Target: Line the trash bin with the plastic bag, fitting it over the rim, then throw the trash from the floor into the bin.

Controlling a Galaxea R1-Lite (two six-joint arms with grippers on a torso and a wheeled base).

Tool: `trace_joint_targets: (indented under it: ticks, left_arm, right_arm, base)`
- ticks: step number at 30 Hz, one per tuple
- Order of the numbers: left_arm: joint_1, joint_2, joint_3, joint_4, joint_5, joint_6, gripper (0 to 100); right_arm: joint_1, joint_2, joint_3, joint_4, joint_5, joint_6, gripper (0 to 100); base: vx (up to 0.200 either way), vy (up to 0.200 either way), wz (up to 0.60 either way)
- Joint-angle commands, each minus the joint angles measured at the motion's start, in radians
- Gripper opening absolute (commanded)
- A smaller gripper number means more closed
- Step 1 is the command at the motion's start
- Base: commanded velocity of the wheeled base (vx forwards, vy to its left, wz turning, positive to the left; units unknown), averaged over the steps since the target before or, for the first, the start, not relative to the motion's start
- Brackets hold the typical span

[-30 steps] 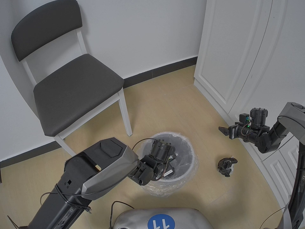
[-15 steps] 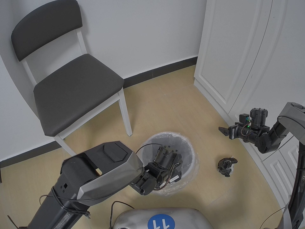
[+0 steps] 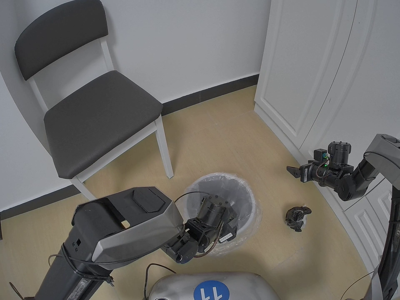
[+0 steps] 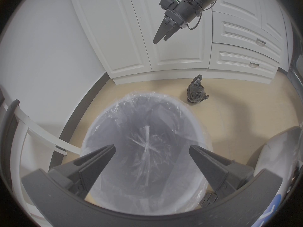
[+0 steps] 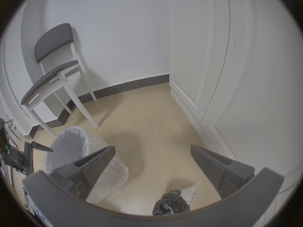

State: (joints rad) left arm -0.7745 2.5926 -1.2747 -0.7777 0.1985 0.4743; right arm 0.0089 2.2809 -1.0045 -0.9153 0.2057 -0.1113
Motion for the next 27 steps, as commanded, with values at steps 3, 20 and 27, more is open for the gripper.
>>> trace_joint_targets:
  ticks: [3, 20, 27]
  left_arm:
    - [-0.002, -0.04, 0.086, -0.023, -0.002, -0.003, 100]
    - [-0.039, -0.012, 0.195, -0.155, -0.004, -0.008, 100]
    - [-0.035, 0.0, 0.192, -0.153, -0.004, -0.025, 100]
  right_arm:
    - [0.0, 0.003, 0.0, 0.0, 0.0, -0.001, 100]
    - [-0.001, 0.0, 0.001, 0.0, 0.0, -0.001, 100]
    - [-0.001, 0.0, 0.003, 0.0, 0.0, -0.001, 100]
  base:
    - [0.0, 0.0, 0.0]
    - [0.0, 0.0, 0.0]
    - [0.0, 0.0, 0.0]
